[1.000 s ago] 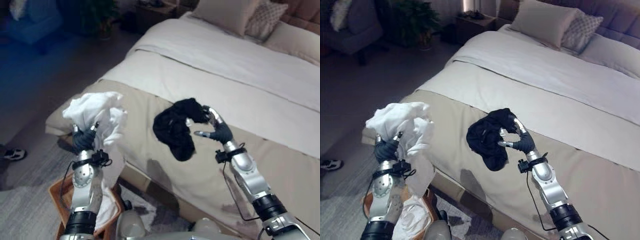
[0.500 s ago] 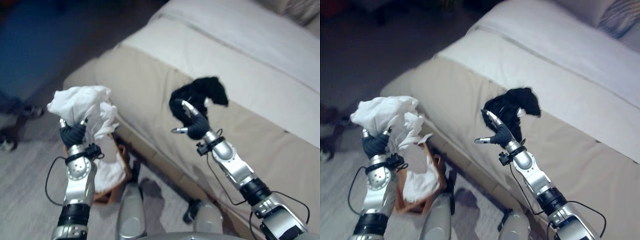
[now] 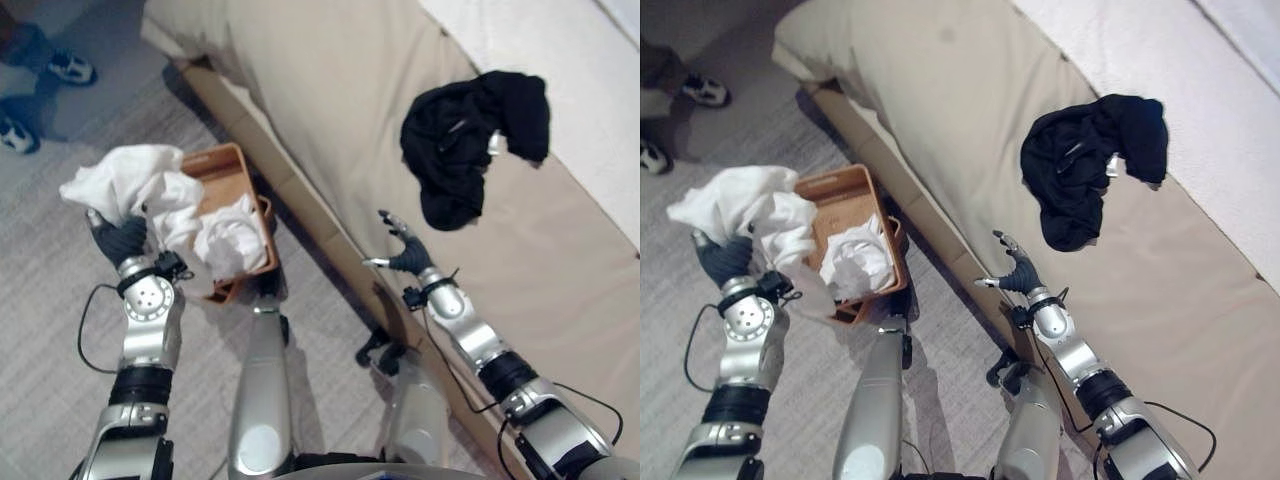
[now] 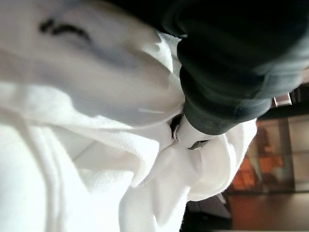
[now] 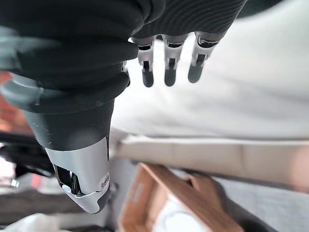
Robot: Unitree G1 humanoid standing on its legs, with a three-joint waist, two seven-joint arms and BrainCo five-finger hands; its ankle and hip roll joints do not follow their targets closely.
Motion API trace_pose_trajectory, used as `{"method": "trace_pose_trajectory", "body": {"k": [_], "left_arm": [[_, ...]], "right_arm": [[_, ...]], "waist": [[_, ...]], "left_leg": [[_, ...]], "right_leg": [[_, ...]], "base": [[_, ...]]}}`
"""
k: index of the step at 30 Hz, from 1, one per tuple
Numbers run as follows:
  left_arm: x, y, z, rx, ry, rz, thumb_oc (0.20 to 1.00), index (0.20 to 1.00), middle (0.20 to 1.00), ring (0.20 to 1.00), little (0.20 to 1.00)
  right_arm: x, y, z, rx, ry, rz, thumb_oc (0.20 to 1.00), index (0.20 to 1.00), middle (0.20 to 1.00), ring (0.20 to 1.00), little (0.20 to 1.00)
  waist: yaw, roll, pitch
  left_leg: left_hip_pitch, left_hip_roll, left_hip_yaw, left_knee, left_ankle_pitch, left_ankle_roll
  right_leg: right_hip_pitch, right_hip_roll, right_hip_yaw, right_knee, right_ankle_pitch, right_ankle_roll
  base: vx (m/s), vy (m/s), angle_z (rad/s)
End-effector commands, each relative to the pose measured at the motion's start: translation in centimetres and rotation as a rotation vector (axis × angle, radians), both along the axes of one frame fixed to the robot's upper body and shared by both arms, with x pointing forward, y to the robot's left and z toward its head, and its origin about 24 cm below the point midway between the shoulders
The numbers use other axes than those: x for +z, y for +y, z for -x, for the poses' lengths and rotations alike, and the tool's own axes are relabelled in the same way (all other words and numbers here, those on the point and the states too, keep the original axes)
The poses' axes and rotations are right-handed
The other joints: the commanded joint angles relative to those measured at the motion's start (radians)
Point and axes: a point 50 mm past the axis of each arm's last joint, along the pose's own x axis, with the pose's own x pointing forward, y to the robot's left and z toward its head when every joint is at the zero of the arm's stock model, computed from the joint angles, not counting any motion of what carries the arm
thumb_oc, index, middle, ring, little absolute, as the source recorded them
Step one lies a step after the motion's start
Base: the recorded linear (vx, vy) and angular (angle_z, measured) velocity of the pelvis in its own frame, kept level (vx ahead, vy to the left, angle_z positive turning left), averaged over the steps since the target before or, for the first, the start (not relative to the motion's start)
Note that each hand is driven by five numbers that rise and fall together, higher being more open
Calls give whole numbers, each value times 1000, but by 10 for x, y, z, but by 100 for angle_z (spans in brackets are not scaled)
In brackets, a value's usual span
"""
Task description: Pick up clothes into the bucket
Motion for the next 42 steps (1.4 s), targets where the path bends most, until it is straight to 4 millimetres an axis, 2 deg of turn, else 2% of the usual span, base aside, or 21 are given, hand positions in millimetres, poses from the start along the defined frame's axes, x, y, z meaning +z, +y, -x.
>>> {"method": "trace_pose_trajectory", "body": {"k": [1,4,6,8,15,17,20,23,24,27,28,30,34,37,42], "left_arm": [[44,-4,-3,21,-171,-116,200,200,200,200,200],[60,-3,-9,49,-196,-143,200,200,200,200,200],[74,-2,-14,83,-224,-152,200,200,200,200,200],[80,2,-14,108,-237,-151,200,200,200,200,200],[107,24,-18,233,-251,-176,200,200,200,200,200],[124,34,-18,286,-266,-204,200,200,200,200,200],[135,42,-15,339,-300,-182,200,200,200,200,200],[138,51,-12,386,-295,-187,200,200,200,200,200],[135,61,-9,433,-264,-183,200,200,200,200,200],[129,70,-10,456,-213,-168,200,200,200,200,200],[119,79,-13,471,-116,-184,200,200,200,200,200],[107,87,-15,480,-26,-187,200,200,200,200,200],[93,83,-22,437,22,-146,200,200,200,200,200],[88,78,-25,402,27,-129,200,200,200,200,200],[81,80,-27,396,51,-61,200,200,200,200,200]], "right_arm": [[17,2,-6,-39,-92,-88,1000,1000,1000,1000,1000],[21,4,-7,-34,-112,-88,1000,1000,1000,1000,1000],[14,6,-6,-26,-86,-71,1000,1000,1000,1000,1000],[11,7,-6,-24,-76,-58,1000,1000,1000,1000,1000],[-9,9,0,-43,-6,-64,1000,1000,1000,1000,1000],[-13,9,4,-39,4,-71,1000,1000,1000,1000,1000],[-16,8,7,-45,11,-77,1000,1000,1000,1000,1000],[-17,7,10,-47,12,-101,1000,1000,1000,1000,1000],[-17,6,11,-51,9,-124,1000,1000,1000,1000,1000],[-16,7,13,-44,2,-143,1000,1000,1000,1000,1000],[-14,9,15,-25,-7,-150,1000,1000,1000,1000,1000],[-8,10,14,-8,-31,-152,1000,1000,1000,1000,1000],[-1,7,17,10,-65,-152,1000,1000,1000,1000,1000],[0,0,19,-7,-75,-150,1000,1000,1000,1000,1000],[-1,-7,22,-21,-71,-147,1000,1000,1000,1000,1000]], "waist": [[-16,-37,-19],[-22,-62,9],[-31,-79,19],[-36,-86,19],[-71,-139,19],[-89,-159,19],[-100,-177,19],[-107,-189,19],[-110,-195,19],[-115,-202,19],[-122,-209,19],[-125,-216,19],[-133,-223,19],[-134,-217,19],[-141,-209,19]], "left_leg": [[-31,48,-50,31,-10,-14],[-81,32,-56,90,-40,2],[-142,17,-62,139,-64,9],[-170,14,-62,153,-71,10],[-268,30,-53,187,-86,14],[-304,36,-53,197,-91,14],[-329,38,-52,205,-98,16],[-346,40,-54,218,-104,17],[-355,41,-55,219,-105,18],[-362,42,-54,224,-106,18],[-372,44,-57,229,-107,19],[-378,48,-58,232,-108,20],[-390,48,-64,248,-113,22],[-395,48,-65,258,-119,26],[-394,52,-65,264,-121,29]], "right_leg": [[-5,-1,6,-76,171,51],[-32,-10,16,-69,180,53],[-71,-16,23,-50,179,55],[-95,-17,27,-44,181,57],[-189,1,42,-75,214,70],[-217,6,43,-86,228,79],[-237,9,39,-93,238,88],[-251,11,40,-93,242,91],[-261,11,37,-93,245,92],[-264,11,35,-90,245,94],[-271,12,33,-88,245,92],[-276,14,32,-88,245,91],[-287,17,35,-79,244,90],[-294,19,35,-71,240,88],[-296,26,39,-76,241,88]], "base": [[11,7,7],[35,30,7],[52,46,9],[23,39,8],[19,40,-7],[25,9,-14],[33,3,-12],[21,-2,-2],[0,0,0],[13,4,-7],[7,12,-3],[0,0,0],[0,10,3],[1,20,2],[-5,14,-5]]}}
